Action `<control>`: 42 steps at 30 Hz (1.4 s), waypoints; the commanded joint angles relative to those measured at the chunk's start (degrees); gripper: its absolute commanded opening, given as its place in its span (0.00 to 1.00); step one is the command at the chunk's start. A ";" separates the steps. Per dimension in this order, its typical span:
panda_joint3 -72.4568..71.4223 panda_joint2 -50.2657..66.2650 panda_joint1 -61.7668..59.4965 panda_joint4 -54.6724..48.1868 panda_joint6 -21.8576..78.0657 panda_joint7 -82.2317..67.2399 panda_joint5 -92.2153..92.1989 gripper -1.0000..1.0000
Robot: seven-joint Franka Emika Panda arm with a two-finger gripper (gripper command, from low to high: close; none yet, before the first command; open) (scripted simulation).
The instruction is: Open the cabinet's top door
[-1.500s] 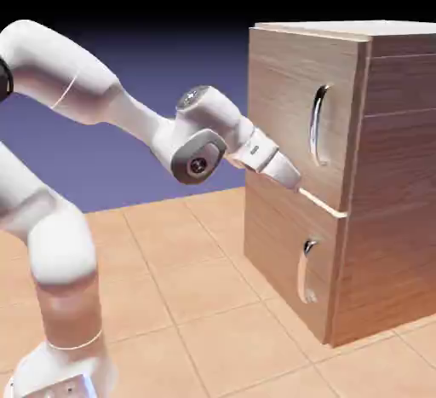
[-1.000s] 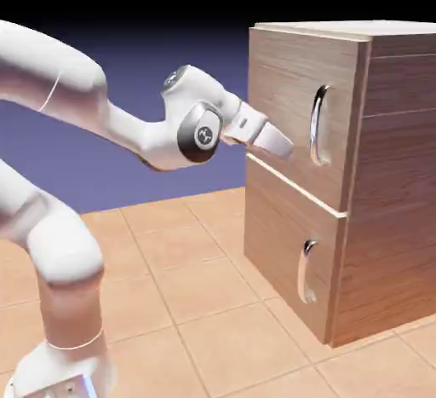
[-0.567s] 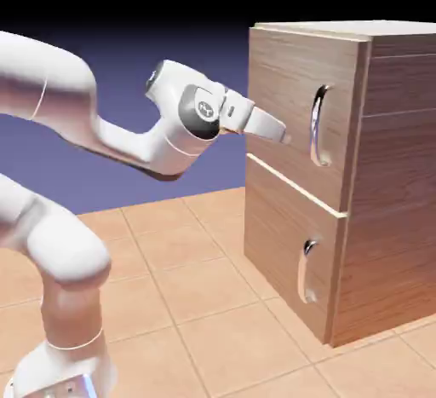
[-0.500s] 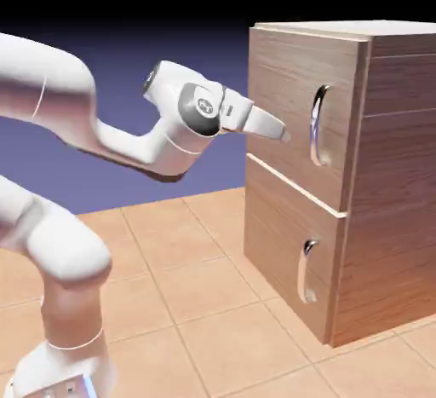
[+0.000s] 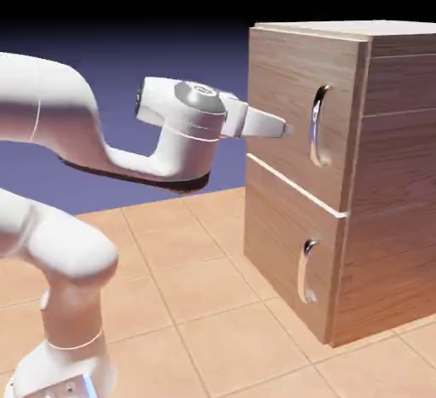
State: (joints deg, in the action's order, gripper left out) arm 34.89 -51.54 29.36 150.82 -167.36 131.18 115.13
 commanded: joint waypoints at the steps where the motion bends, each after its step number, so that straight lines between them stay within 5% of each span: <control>1: 0.76 -0.41 0.62 -0.22 0.14 1.92 2.50 1.00; 17: 12.83 -6.95 10.55 -3.74 2.44 32.64 42.35 1.00; 24: 18.71 -1.44 20.49 -10.50 5.56 34.82 45.24 1.00; 25: 18.71 -1.44 20.49 -10.50 5.56 34.82 45.24 0.00; 42: -12.27 -13.04 -9.08 12.63 18.46 23.51 12.56 0.00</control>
State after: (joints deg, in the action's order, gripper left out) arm 22.63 -64.58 20.27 163.44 -148.96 154.71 127.79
